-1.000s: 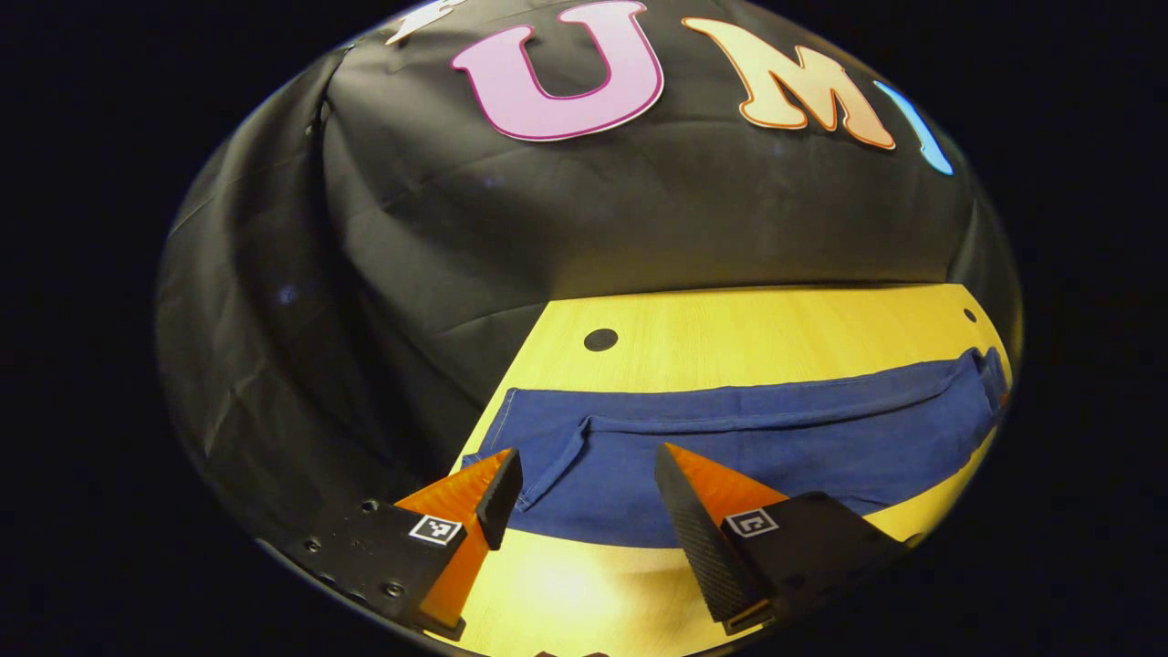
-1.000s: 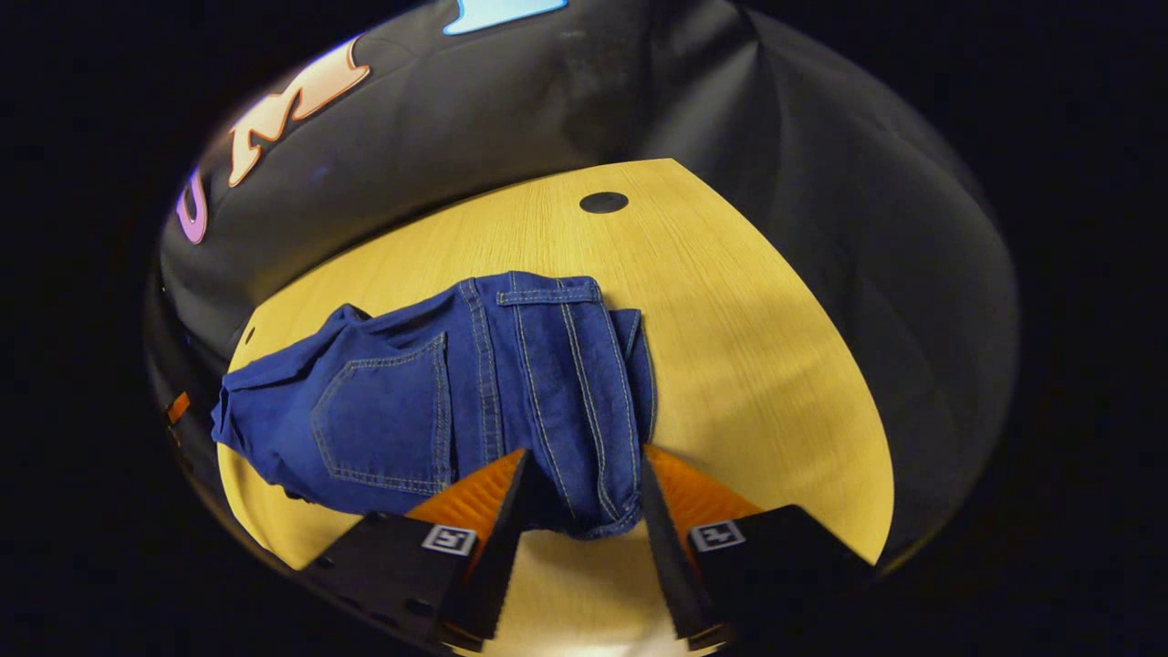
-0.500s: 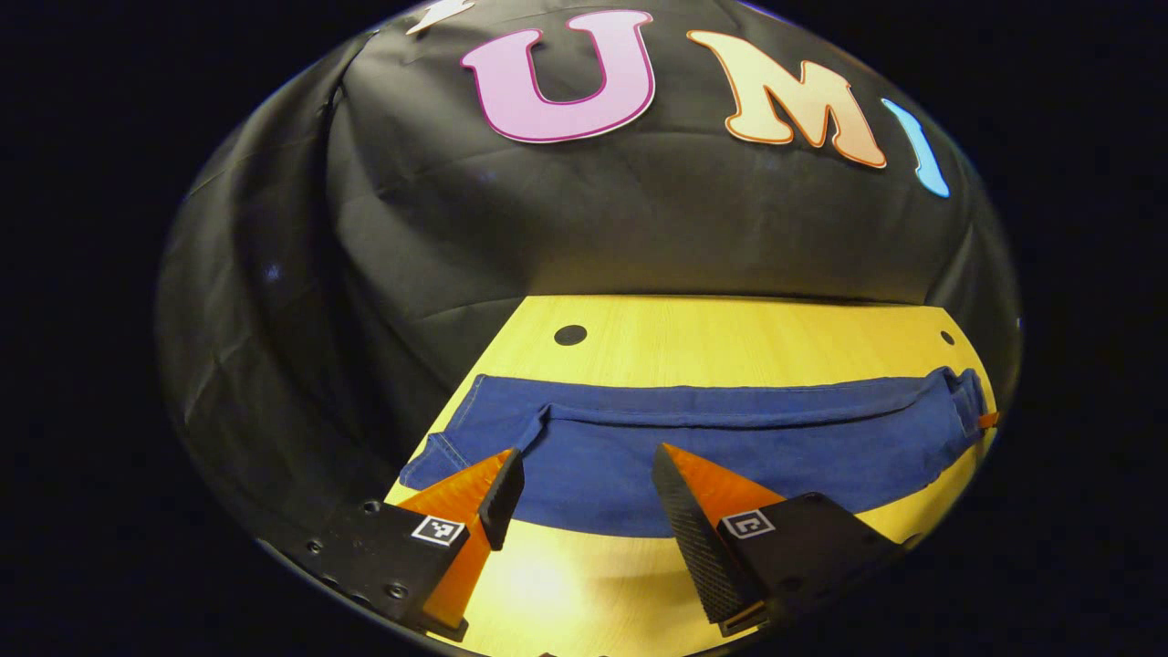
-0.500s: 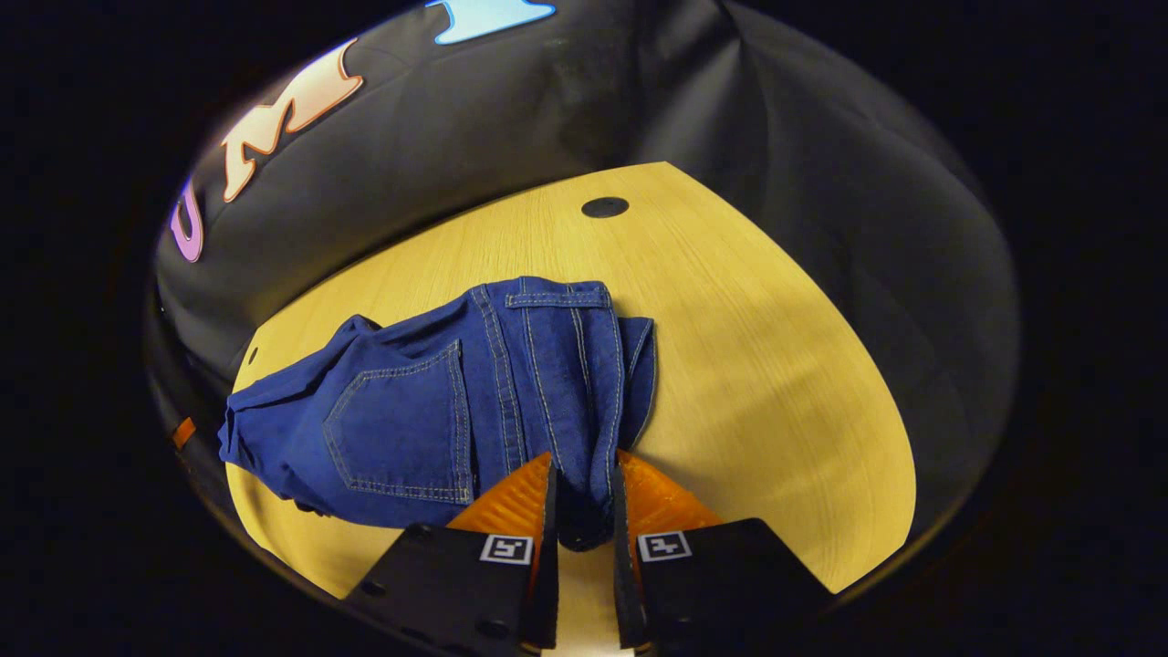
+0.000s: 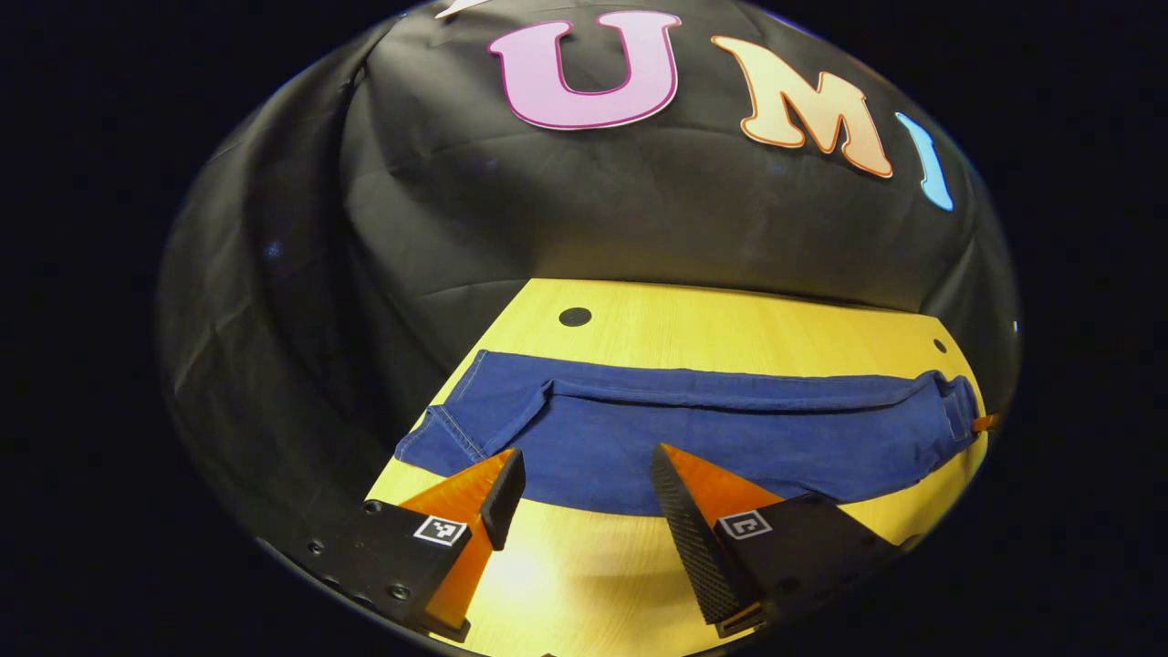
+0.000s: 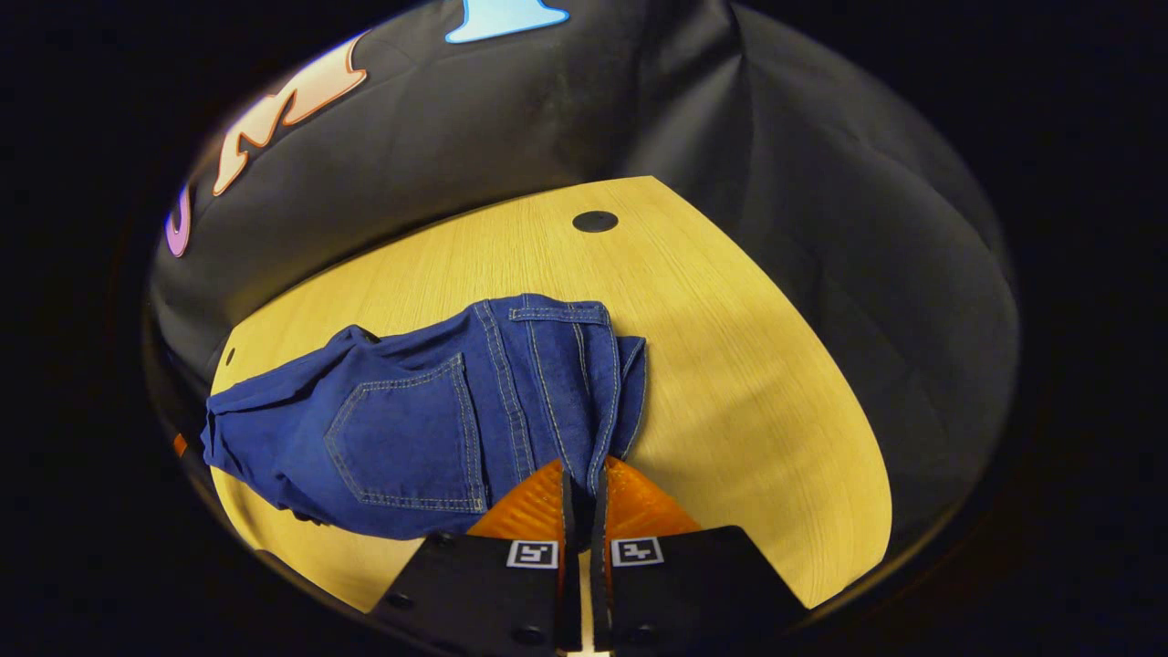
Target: Grasp the waist and the cuffs of the jeans and fold them to make the two legs overlap; first hold the waist and fold one-third of the jeans toward the cuffs, then hold the cuffs and fold the remaining one-third in the same direction to finish folding.
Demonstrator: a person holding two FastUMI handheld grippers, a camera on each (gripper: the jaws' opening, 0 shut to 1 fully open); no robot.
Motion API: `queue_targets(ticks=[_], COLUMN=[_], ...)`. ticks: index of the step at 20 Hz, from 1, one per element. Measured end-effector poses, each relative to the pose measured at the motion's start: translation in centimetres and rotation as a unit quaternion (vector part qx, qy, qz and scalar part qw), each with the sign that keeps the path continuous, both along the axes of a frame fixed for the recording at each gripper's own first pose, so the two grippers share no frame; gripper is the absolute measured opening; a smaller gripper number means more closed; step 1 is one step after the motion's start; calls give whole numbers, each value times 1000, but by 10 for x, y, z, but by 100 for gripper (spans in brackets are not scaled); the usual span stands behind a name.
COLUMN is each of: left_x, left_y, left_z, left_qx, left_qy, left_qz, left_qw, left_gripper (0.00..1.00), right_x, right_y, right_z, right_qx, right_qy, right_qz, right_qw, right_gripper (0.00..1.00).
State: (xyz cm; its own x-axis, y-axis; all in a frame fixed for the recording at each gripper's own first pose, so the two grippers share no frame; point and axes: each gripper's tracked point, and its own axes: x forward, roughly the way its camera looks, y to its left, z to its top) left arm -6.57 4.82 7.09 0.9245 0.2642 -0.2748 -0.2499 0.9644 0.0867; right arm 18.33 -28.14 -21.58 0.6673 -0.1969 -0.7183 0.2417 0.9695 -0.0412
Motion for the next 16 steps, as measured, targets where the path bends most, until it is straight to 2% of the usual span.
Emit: queue_targets(ticks=[5, 7, 8, 9, 12, 16], left_x=[-4, -3, -1, 0, 3, 4], left_y=[7, 7, 7, 6, 8, 15], left_z=[1, 4, 7, 8, 10, 4], left_qx=[5, 12, 13, 14, 12, -11], left_qy=[-2, -2, -4, -7, -14, -18], left_qz=[-49, -72, -85, -98, -126, -153], left_qw=[999, 997, 996, 995, 992, 988], left_gripper=[84, 85, 84, 85, 85, 84], right_x=[-2, -2, 1, 2, -1, -2], right_y=[20, 40, 54, 70, 115, 198], right_z=[50, 75, 90, 106, 149, 183], right_qx=[-11, -4, 2, 8, 24, 68], right_qy=[-53, -78, -94, -108, -151, -193], right_qz=[-15, -16, -14, -7, 26, 103], right_qw=[998, 997, 995, 994, 988, 973], right_gripper=[4, 4, 1, 4, 4, 4])
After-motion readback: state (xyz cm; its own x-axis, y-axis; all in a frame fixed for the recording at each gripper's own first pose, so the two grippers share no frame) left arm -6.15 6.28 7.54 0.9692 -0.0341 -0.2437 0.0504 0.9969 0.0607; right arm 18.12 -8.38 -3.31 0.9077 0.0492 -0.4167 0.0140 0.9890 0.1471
